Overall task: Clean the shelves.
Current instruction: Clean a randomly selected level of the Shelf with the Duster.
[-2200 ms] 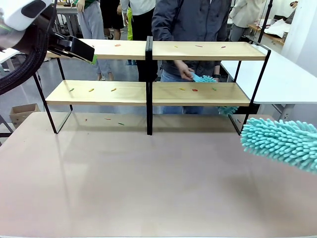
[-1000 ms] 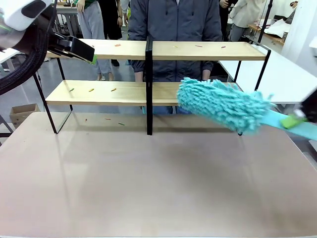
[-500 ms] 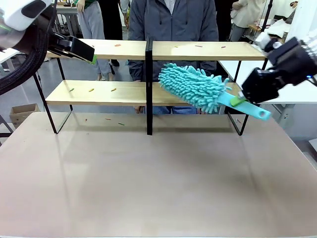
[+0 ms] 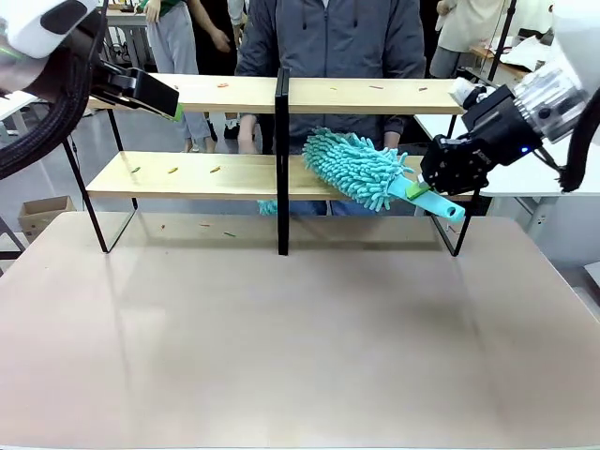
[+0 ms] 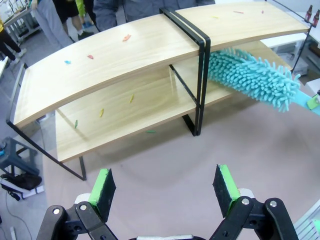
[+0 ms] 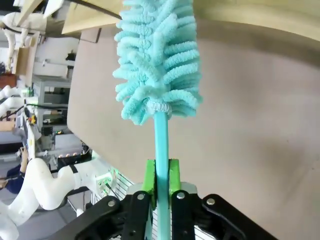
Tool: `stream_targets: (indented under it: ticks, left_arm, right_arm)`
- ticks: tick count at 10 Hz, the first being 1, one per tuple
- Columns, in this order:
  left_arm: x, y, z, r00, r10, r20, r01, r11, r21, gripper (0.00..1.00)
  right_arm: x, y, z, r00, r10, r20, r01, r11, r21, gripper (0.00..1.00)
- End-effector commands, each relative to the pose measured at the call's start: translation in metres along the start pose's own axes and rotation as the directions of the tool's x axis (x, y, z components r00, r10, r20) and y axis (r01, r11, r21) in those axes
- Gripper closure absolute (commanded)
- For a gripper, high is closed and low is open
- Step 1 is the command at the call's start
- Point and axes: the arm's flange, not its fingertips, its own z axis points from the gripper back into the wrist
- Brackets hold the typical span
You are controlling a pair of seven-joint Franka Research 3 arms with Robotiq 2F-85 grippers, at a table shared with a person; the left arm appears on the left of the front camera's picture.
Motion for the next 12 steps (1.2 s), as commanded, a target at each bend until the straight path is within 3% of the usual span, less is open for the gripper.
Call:
stream_targets:
  ticks: [1, 3, 6, 9, 12]
  left_arm:
    - [0.0, 0.001, 0.001, 1.0, -0.002, 0.007, 0.001, 1.0, 0.009, 0.0]
    - [0.0, 0.001, 0.001, 1.0, -0.002, 0.007, 0.001, 1.0, 0.009, 0.0]
    - [0.0, 0.001, 0.001, 1.0, -0.002, 0.007, 0.001, 1.0, 0.009, 0.0]
    - [0.0, 0.001, 0.001, 1.0, -0.002, 0.007, 0.001, 1.0, 0.009, 0.0]
    - [0.0, 0.001, 0.001, 1.0, -0.002, 0.007, 0.001, 1.0, 0.009, 0.0]
  right_arm:
    - [0.0, 0.006, -0.014, 0.999, -0.034, 0.043, 0.035, 0.999, -0.036, 0.88]
    - [0.005, -0.003, -0.017, 0.996, -0.069, 0.048, 0.071, 0.996, -0.06, 0.88]
    - [0.013, -0.024, -0.008, 0.979, -0.108, 0.171, 0.138, 0.974, -0.18, 0.88]
    - [0.008, -0.036, 0.012, 0.95, -0.224, 0.219, 0.277, 0.926, -0.257, 0.88]
    - [-0.004, -0.035, 0.033, 0.87, -0.215, 0.444, 0.416, 0.803, -0.427, 0.88]
